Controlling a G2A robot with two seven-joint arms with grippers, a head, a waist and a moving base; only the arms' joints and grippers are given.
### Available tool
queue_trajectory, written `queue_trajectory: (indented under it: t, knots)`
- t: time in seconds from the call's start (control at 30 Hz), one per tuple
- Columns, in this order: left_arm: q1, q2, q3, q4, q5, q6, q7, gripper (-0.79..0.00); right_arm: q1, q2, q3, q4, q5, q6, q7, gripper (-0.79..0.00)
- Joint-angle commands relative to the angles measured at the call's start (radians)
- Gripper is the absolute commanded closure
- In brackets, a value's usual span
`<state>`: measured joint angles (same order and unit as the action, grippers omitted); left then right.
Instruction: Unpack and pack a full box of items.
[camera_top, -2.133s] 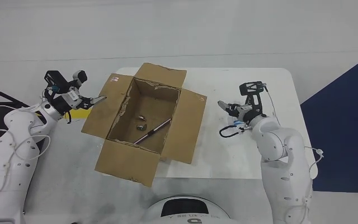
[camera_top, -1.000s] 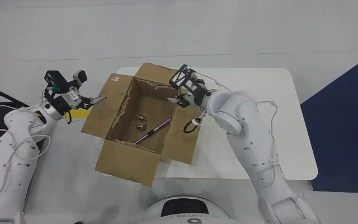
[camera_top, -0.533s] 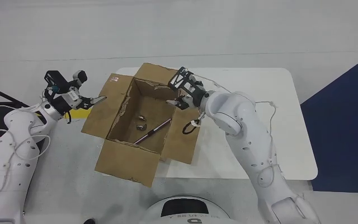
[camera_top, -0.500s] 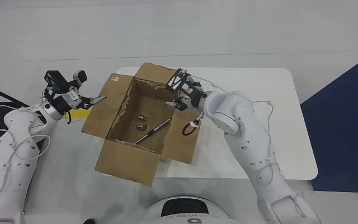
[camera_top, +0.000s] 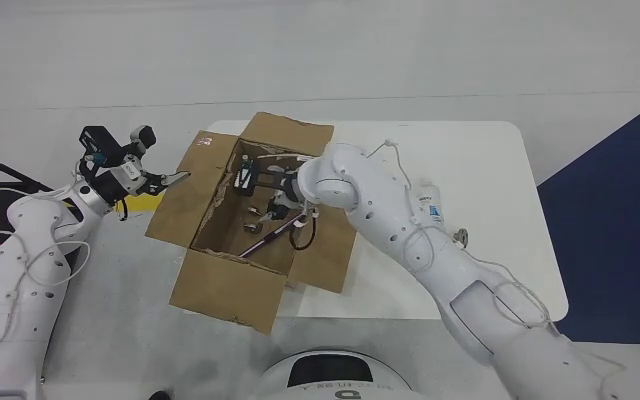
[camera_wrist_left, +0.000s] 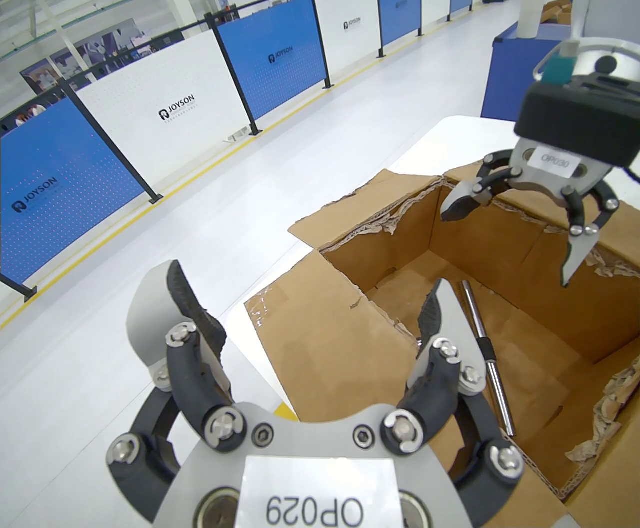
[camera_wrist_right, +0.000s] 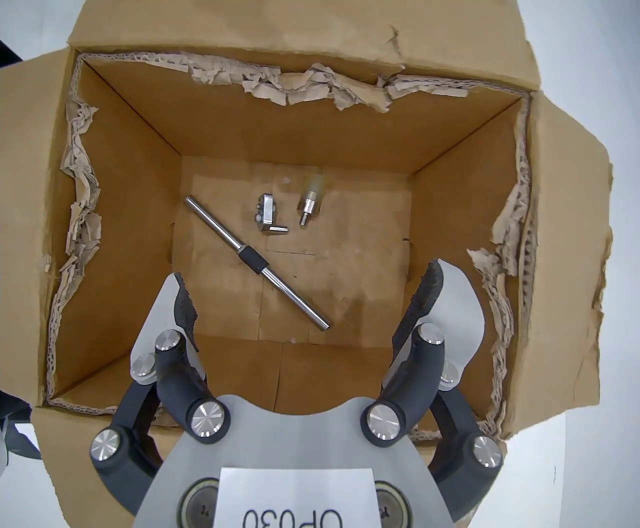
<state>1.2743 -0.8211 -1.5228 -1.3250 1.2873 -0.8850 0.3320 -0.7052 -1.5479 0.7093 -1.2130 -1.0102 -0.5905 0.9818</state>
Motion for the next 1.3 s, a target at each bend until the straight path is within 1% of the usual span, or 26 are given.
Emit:
queue_trajectory:
  t: [0.0, 0.23, 0.3, 0.37, 0.47, 0.5, 0.53, 0.57, 0.6, 0.67, 0.73, 0.8, 0.87, 0.93, 1.03, 1.07, 1.1, 1.13, 1.27]
  knots:
    - [0.000, 0.000, 0.000, 0.000, 0.000, 0.000, 0.000, -0.785, -0.002, 0.001, 0.002, -0.003, -0.001, 0.000, 0.000, -0.785]
    - [0.000, 0.000, 0.000, 0.000, 0.000, 0.000, 0.000, -0.785, -0.006, 0.001, -0.001, -0.002, 0.003, -0.005, -0.003, -0.785]
    - [0.000, 0.000, 0.000, 0.000, 0.000, 0.000, 0.000, -0.785, -0.002, -0.003, -0.026, 0.025, 0.018, -0.067, 0.014, -0.785]
    - [0.000, 0.000, 0.000, 0.000, 0.000, 0.000, 0.000, -0.785, 0.031, -0.015, -0.055, 0.088, 0.036, -0.082, 0.047, -0.785]
    - [0.000, 0.000, 0.000, 0.000, 0.000, 0.000, 0.000, -0.785, 0.078, -0.042, -0.106, 0.192, 0.102, -0.180, 0.031, -0.785]
    - [0.000, 0.000, 0.000, 0.000, 0.000, 0.000, 0.000, -0.785, 0.093, -0.052, -0.124, 0.234, 0.107, -0.192, 0.028, -0.677]
    - [0.000, 0.000, 0.000, 0.000, 0.000, 0.000, 0.000, -0.785, 0.106, -0.063, -0.143, 0.269, 0.110, -0.202, 0.020, -0.637]
    - [0.000, 0.000, 0.000, 0.000, 0.000, 0.000, 0.000, -0.785, 0.119, -0.074, -0.160, 0.304, 0.116, -0.213, 0.010, -0.560]
    - [0.000, 0.000, 0.000, 0.000, 0.000, 0.000, 0.000, -0.785, 0.130, -0.086, -0.177, 0.334, 0.127, -0.240, -0.003, -0.446]
    - [0.000, 0.000, 0.000, 0.000, 0.000, 0.000, 0.000, -0.785, 0.153, -0.108, -0.219, 0.394, 0.138, -0.301, -0.053, -0.372]
    - [0.000, 0.000, 0.000, 0.000, 0.000, 0.000, 0.000, -0.785, 0.177, -0.132, -0.261, 0.457, 0.139, -0.342, -0.095, -0.366]
    - [0.000, 0.000, 0.000, 0.000, 0.000, 0.000, 0.000, -0.785, 0.192, -0.158, -0.290, 0.512, 0.142, -0.370, -0.123, -0.388]
    - [0.000, 0.000, 0.000, 0.000, 0.000, 0.000, 0.000, -0.785, 0.204, -0.182, -0.309, 0.567, 0.140, -0.382, -0.160, -0.456]
    - [0.000, 0.000, 0.000, 0.000, 0.000, 0.000, 0.000, -0.785, 0.218, -0.203, -0.319, 0.618, 0.131, -0.381, -0.220, -0.409]
    - [0.000, 0.000, 0.000, 0.000, 0.000, 0.000, 0.000, -0.785, 0.226, -0.229, -0.341, 0.676, 0.074, -0.332, -0.310, -0.391]
    - [0.000, 0.000, 0.000, 0.000, 0.000, 0.000, 0.000, -0.785, 0.226, -0.237, -0.346, 0.694, 0.060, -0.319, -0.342, -0.419]
    - [0.000, 0.000, 0.000, 0.000, 0.000, 0.000, 0.000, -0.785, 0.228, -0.244, -0.350, 0.711, 0.046, -0.310, -0.373, -0.529]
    - [0.000, 0.000, 0.000, 0.000, 0.000, 0.000, 0.000, -0.785, 0.228, -0.250, -0.355, 0.725, 0.031, -0.303, -0.404, -0.526]
    - [0.000, 0.000, 0.000, 0.000, 0.000, 0.000, 0.000, -0.785, 0.221, -0.274, -0.372, 0.778, -0.027, -0.236, -0.527, -0.437]
